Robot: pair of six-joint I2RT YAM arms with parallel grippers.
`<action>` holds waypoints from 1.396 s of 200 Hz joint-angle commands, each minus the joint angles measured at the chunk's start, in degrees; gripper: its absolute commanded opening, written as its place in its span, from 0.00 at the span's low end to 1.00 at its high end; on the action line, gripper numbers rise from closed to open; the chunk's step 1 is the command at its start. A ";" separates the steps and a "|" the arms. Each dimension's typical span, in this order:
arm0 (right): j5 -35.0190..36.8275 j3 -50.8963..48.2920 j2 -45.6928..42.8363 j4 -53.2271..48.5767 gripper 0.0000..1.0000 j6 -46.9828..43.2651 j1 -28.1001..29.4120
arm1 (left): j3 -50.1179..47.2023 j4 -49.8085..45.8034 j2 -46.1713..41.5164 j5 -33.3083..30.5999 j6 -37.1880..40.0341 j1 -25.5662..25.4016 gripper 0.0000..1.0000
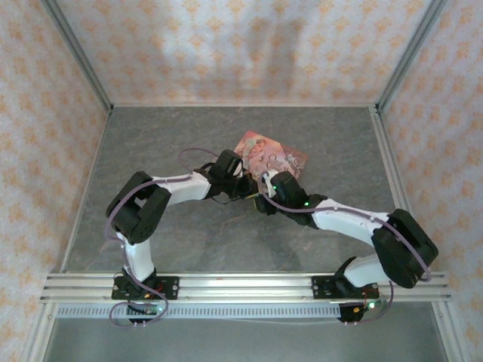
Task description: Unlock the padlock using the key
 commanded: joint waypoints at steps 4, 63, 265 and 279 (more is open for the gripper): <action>3.10 -1.40 0.22 0.08 0.33 0.59 -0.12 | 0.94 -3.55 2.13 1.86 -1.19 0.89 0.00; 5.26 -1.63 4.56 6.63 0.36 0.10 0.14 | 2.37 -6.17 0.08 4.15 -0.54 1.98 0.00; 11.92 0.24 11.32 18.59 0.33 -2.48 1.37 | 4.10 -3.34 -1.99 10.64 -5.15 2.59 0.00; 11.63 0.41 11.45 17.39 0.35 -2.93 1.37 | 4.41 -4.05 -2.17 10.58 -4.77 2.85 0.00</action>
